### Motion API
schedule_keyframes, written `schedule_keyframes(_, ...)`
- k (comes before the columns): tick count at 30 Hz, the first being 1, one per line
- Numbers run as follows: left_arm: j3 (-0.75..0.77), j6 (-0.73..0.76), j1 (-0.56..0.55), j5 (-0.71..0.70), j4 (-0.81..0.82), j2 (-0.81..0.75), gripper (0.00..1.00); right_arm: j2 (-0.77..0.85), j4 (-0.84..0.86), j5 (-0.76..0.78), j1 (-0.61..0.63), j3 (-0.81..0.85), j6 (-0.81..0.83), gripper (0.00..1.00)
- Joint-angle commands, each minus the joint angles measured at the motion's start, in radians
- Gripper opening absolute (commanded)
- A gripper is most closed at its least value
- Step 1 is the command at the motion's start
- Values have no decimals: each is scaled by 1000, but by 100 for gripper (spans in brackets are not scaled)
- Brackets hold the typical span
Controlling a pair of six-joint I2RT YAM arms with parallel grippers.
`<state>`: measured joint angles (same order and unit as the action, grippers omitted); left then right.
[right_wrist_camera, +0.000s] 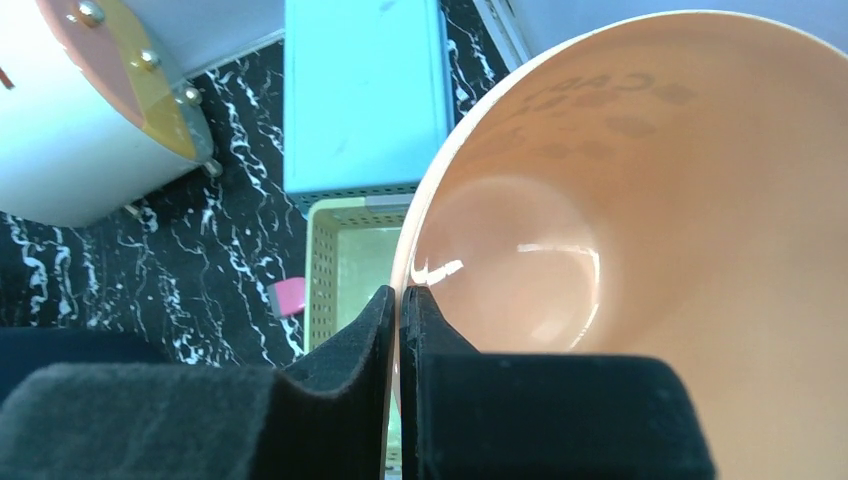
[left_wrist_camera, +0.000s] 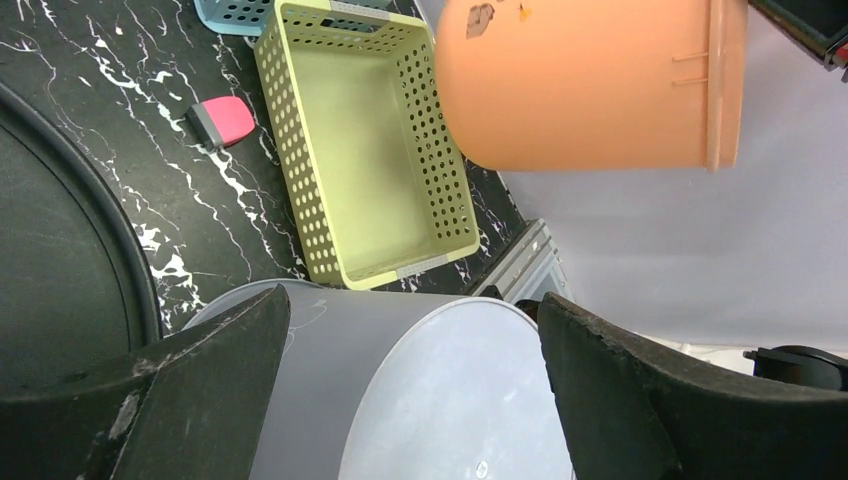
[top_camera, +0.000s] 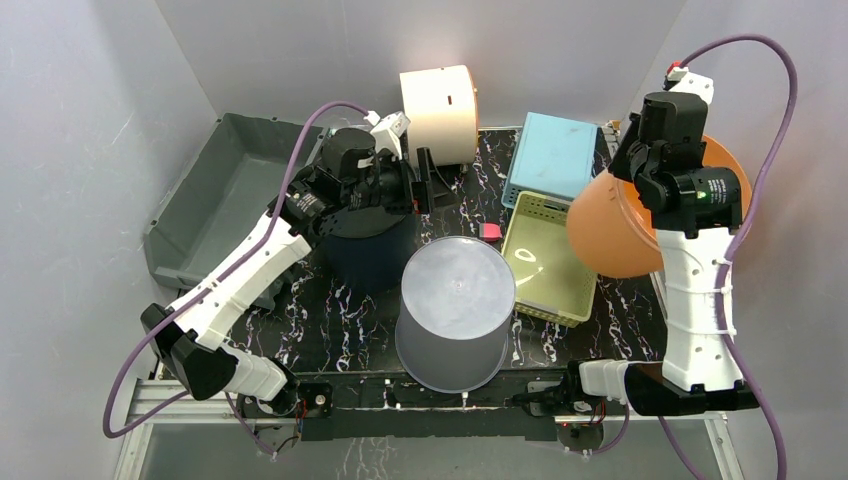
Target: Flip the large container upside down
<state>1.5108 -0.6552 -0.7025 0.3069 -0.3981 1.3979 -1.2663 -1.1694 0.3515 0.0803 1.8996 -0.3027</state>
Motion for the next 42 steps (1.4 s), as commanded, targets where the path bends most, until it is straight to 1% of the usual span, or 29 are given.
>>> schedule_keyframes(1, 53, 11, -3, 39, 11, 12, 94, 26, -7, 62, 3, 43, 5, 0)
schedule_keyframes(3, 66, 13, -3, 46, 10, 25, 94, 20, -8, 21, 3, 113, 6, 0)
schedule_keyframes(6, 87, 17, -3, 53, 9, 37, 94, -10, 1, -119, 4, 202, 0, 0)
schedule_keyframes(8, 97, 22, -3, 49, 2, 38, 94, -27, 26, -227, 3, 215, -16, 0)
schedule_keyframes(10, 100, 25, -3, 43, -4, 35, 94, -39, 55, -289, 4, 192, -29, 0)
schedule_keyframes(12, 98, 28, -3, 33, -13, 27, 94, -43, 70, -294, 3, 163, -36, 0)
schedule_keyframes(15, 81, 27, -3, 16, -16, 8, 94, -38, 76, -248, 4, 111, -24, 0)
schedule_keyframes(23, 44, 11, -3, 9, -10, -9, 94, 17, 157, -172, 4, -92, 16, 0)
schedule_keyframes(26, 31, 8, -3, 6, -3, -14, 94, 25, 172, -124, 10, -129, 39, 0)
schedule_keyframes(30, 28, 7, -3, 2, -10, -13, 94, 28, 180, -46, 38, -127, 63, 0)
schedule_keyframes(33, 29, 7, -3, 1, -11, -11, 94, 28, 189, 37, 87, -127, 95, 0)
schedule_keyframes(36, 36, 8, -4, 3, -13, -2, 94, 30, 199, 136, 169, -165, 127, 0)
schedule_keyframes(37, 38, 6, -3, 4, -14, 1, 94, 34, 204, 179, 222, -191, 135, 0)
schedule_keyframes(39, 41, 6, -3, 3, -17, 4, 94, 45, 201, 311, 307, -263, 152, 0)
schedule_keyframes(42, 44, 6, -3, -2, -23, 6, 94, 69, 183, 519, 402, -355, 184, 0)
